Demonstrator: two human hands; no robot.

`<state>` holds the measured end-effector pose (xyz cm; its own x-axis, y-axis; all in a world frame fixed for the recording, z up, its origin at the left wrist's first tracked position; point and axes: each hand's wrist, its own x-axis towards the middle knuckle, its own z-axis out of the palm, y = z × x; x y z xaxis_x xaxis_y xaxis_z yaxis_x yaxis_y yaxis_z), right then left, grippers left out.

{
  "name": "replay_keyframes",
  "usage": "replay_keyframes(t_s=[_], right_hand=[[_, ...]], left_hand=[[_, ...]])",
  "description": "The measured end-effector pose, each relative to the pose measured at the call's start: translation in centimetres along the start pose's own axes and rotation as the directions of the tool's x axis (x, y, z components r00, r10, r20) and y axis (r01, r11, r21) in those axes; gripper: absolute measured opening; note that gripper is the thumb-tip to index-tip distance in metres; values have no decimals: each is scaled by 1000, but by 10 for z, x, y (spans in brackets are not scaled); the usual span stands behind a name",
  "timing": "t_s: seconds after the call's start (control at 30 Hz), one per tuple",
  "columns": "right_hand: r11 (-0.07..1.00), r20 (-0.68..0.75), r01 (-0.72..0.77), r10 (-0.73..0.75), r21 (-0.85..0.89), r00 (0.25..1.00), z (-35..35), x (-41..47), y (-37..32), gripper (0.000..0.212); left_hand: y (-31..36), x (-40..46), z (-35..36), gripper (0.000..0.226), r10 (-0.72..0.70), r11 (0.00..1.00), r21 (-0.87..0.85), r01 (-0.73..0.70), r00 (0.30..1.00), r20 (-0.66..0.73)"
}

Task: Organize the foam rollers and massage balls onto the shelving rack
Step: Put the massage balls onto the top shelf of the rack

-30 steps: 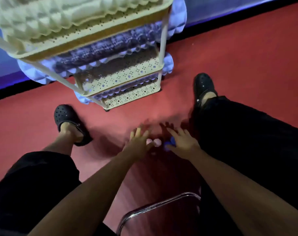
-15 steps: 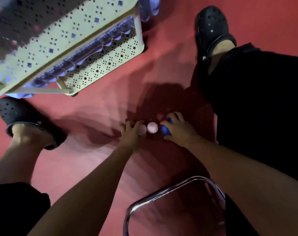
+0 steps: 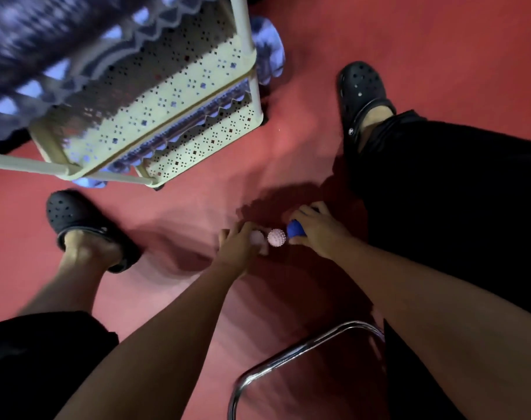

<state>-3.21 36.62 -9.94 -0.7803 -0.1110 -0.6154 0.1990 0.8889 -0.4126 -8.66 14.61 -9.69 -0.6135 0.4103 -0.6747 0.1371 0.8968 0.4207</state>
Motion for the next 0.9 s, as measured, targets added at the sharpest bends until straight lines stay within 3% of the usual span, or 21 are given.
replay_keyframes(t_s=[0.23,0.43,0.67,0.9], right_hand=[[990,-186,138,-129,36,974,-91,-49,-64,48],[974,-350,225,-222,-33,910,-168,-101,-132,54],[933,-571,322,-353,-159,741,-269,-172,-203,55],[885,-713,386,-446,-261,541,-394,-257,-285,52]], left_hand=[[35,-75,-92,44,83,993,97,-64,975,-206],[65,-150,-164,49,143,985,149,-86,891,-431],[105,-246,-255,44,242,963,254,-92,708,-663],[178,-357,-366,43,334,942,309,-131,454,-826]])
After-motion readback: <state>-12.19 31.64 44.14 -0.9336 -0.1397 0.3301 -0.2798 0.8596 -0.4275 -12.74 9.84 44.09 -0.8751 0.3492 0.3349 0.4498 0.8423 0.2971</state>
